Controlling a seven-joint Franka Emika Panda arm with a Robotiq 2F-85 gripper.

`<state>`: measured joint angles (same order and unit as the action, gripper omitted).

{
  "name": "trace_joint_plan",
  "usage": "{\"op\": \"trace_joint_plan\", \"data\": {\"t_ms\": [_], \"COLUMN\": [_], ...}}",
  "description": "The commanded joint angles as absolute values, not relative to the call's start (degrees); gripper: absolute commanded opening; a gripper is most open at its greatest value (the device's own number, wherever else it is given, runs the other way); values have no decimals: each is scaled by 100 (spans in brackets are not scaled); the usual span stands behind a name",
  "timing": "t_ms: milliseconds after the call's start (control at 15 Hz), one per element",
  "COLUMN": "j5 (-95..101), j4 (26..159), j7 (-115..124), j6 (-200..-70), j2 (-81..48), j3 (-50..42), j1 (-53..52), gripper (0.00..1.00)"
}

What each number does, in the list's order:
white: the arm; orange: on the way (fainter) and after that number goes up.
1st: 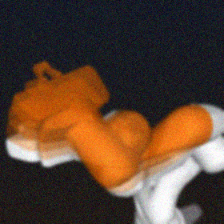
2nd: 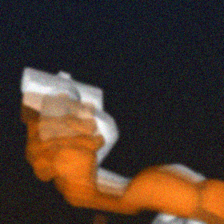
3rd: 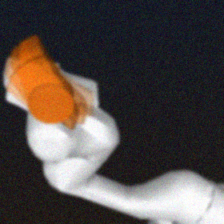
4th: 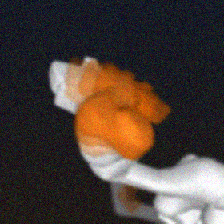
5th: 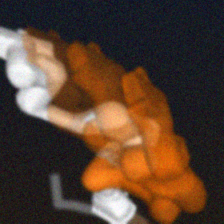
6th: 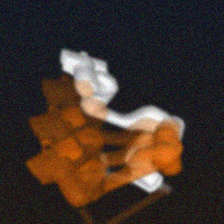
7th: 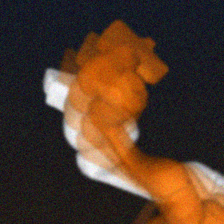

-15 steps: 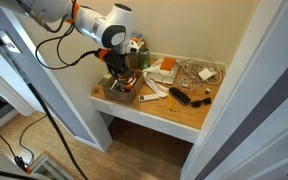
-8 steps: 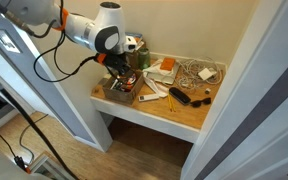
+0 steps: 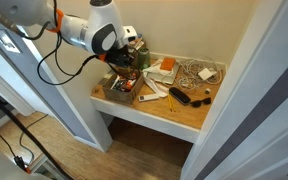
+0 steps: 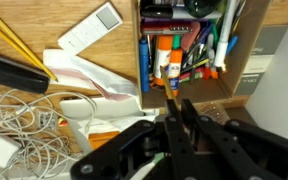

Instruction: Remove two yellow pencils from the box and place them on the shelf.

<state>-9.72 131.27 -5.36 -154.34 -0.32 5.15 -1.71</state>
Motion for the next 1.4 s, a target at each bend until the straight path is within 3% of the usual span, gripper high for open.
{"op": "trace_joint_plan", "data": {"t_ms": [0, 733, 867, 933, 1333], "j5": [-698, 541, -54, 137, 76], "j4": [13263, 13532, 13569, 13500, 13525], "j7": [-127, 384, -4, 105, 80], "j6": [-16002, -17469, -17775, -17431, -17656], "j2": [167, -174, -326, -198, -353], "j3": [410, -176, -126, -183, -175], "j1": [-200, 265, 262, 236, 241], "gripper": [3, 3, 3, 11, 11]}}
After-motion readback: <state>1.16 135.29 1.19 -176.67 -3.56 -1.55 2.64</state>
